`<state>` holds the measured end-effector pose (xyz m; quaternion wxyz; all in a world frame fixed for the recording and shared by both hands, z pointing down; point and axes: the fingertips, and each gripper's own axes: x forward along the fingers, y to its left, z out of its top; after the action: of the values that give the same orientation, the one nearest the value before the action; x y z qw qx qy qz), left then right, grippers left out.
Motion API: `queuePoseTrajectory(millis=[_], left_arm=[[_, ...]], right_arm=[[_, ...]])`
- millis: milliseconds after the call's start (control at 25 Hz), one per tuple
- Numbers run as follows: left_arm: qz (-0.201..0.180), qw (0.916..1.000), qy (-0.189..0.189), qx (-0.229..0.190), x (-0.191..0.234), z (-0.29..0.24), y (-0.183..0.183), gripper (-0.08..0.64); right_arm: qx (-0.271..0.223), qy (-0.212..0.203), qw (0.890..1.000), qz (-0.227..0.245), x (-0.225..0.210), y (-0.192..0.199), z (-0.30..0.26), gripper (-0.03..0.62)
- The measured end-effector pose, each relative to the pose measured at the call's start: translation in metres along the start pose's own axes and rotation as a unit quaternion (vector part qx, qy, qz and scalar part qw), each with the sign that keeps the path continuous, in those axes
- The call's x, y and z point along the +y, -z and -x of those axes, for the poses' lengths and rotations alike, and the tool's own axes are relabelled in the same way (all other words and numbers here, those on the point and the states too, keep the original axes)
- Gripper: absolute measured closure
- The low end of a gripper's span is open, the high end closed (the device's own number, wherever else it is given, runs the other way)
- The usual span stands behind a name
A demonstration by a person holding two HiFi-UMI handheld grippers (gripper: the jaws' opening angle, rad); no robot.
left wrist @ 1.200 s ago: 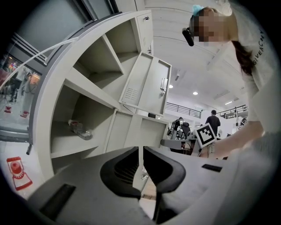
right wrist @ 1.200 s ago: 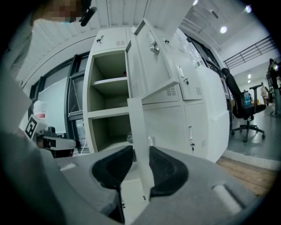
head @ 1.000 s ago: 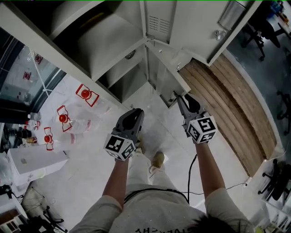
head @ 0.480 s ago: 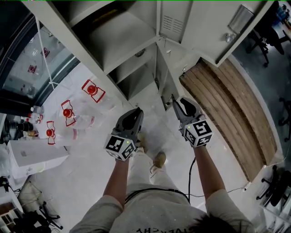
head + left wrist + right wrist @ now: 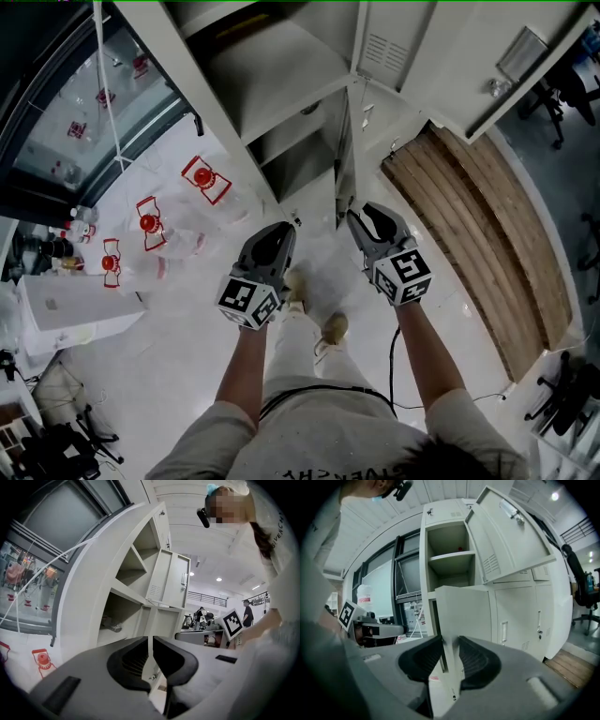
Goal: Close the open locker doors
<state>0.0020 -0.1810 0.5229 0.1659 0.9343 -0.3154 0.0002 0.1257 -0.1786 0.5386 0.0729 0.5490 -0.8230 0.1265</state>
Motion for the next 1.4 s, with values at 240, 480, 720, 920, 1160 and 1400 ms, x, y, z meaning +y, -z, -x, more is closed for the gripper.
queuePoseTrajectory(millis=[240, 480, 720, 920, 1160, 1400], left_arm=[[0.003, 0.9997, -0.022, -0.009, 0.02, 0.014, -0.006, 0.531], [0.005, 0.9993, -0.035, -0.011, 0.038, 0.02, -0.01, 0.531], [0.004, 0.9987, -0.049, -0.011, 0.058, 0.025, -0.013, 0.531], [0.003, 0.9983, -0.057, -0.009, 0.074, 0.027, -0.018, 0.531], [0.004, 0.998, -0.062, -0.007, 0.09, 0.027, -0.022, 0.531], [0.005, 0.9977, -0.068, -0.008, 0.107, 0.023, -0.028, 0.531]], right_arm=[[0.001, -0.017, 1.0, 0.007, 0.023, -0.002, -0.022, 0.473], [0.002, -0.034, 0.999, -0.002, 0.04, -0.006, -0.047, 0.474], [0.001, -0.052, 0.999, -0.007, 0.053, -0.008, -0.071, 0.474], [0.001, -0.064, 0.998, -0.01, 0.063, -0.013, -0.091, 0.476], [0.002, -0.077, 0.997, -0.015, 0.073, -0.017, -0.116, 0.476], [0.005, -0.093, 0.995, -0.018, 0.077, -0.019, -0.14, 0.477]])
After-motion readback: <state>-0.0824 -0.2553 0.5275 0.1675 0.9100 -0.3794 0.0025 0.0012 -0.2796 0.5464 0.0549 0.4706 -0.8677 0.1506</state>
